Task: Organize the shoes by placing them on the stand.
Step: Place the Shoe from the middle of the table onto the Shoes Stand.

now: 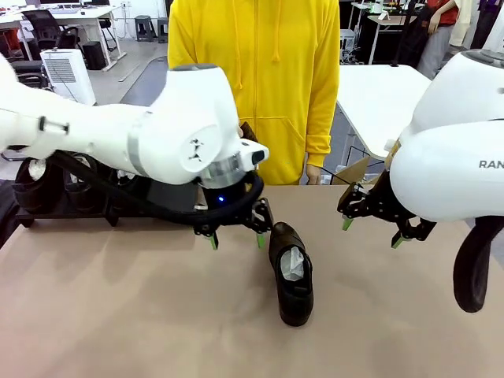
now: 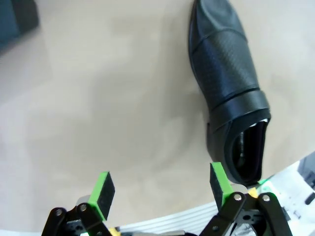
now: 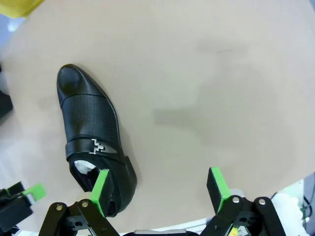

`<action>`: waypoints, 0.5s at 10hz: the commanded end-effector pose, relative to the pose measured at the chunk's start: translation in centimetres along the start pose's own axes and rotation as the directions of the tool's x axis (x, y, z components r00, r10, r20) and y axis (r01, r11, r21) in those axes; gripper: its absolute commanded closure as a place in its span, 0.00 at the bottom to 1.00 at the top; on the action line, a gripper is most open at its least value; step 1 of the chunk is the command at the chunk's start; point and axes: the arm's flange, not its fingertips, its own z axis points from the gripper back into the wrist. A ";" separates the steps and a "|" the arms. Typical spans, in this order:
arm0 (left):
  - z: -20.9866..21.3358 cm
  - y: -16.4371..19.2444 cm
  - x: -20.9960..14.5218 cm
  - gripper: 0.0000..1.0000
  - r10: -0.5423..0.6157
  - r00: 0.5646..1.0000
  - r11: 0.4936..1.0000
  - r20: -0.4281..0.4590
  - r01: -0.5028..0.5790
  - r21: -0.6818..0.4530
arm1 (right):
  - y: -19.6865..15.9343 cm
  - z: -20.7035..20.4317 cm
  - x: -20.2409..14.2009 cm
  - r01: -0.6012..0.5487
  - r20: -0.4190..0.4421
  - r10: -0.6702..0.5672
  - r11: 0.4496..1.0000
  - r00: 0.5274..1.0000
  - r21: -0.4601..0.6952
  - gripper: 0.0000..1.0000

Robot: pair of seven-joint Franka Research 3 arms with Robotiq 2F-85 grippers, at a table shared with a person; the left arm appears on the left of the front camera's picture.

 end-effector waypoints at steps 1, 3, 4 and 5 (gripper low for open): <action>-0.5 -2.2 0.4 0.00 -0.027 0.999 0.998 -0.032 0.028 0.054 | 0.0 0.0 0.7 -0.001 -0.011 0.002 1.000 1.000 0.029 0.00; -1.4 -4.1 0.2 0.00 -0.069 0.998 0.994 -0.008 0.070 0.084 | 0.0 0.0 0.7 -0.001 -0.011 0.002 1.000 1.000 0.029 0.00; -1.7 -4.6 0.2 0.00 -0.085 0.996 0.994 -0.007 0.085 0.075 | 0.0 0.0 0.7 -0.001 -0.011 0.002 1.000 1.000 0.029 0.00; -2.1 -5.2 0.2 0.00 -0.098 0.995 0.992 -0.001 0.097 0.075 | 0.0 0.0 0.7 -0.001 -0.011 0.002 1.000 1.000 0.029 0.00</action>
